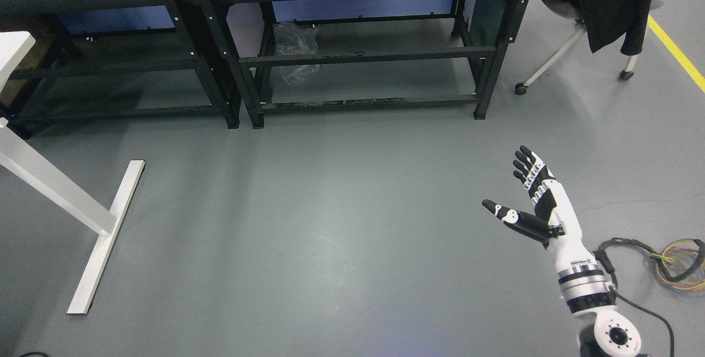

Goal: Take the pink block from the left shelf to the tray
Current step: 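Drive toward the black shelf holding the green tray, right hand raised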

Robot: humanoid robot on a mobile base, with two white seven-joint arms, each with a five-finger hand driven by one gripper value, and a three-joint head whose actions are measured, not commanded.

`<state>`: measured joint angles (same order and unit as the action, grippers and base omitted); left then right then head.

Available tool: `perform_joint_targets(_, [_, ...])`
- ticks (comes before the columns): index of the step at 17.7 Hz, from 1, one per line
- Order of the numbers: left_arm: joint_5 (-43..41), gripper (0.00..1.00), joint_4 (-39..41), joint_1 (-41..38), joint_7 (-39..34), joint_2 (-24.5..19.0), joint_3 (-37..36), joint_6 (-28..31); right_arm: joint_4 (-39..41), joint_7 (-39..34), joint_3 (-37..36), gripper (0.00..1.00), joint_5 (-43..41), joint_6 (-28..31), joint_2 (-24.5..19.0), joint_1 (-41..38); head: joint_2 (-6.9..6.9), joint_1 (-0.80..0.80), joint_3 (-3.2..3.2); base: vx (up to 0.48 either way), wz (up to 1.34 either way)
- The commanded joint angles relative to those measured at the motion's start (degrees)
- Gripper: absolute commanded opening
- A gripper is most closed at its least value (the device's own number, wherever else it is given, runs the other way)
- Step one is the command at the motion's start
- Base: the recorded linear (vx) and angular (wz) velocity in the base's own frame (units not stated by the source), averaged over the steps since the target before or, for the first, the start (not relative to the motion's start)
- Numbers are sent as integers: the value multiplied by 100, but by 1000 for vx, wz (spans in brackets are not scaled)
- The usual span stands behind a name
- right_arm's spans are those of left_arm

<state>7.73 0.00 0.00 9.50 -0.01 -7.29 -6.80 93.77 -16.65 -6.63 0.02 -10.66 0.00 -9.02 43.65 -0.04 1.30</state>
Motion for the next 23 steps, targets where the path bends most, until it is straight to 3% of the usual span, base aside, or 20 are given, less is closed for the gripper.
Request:
perform_joint_targets(1, [0,100,100,-114,-1,-99,0,3,1,-14,-58,100,130,3,100,-12,0,0,0,0,0])
perform_joint_targets(9, [0,100,100,-114,-1,-99,0,3,1,4,-58,100,139,11,100,111,0,0,0,0,0])
perform_joint_targets(16, [0,100,100,-114,-1,-99,0,3,1,144,275,100,139,416,100,235,0,0,0,13,0])
perform_joint_targets(23, [0,100,100,-114,-1,-99,0,3,1,1040,847,100,113,864,100,322,0,0,0,117,56])
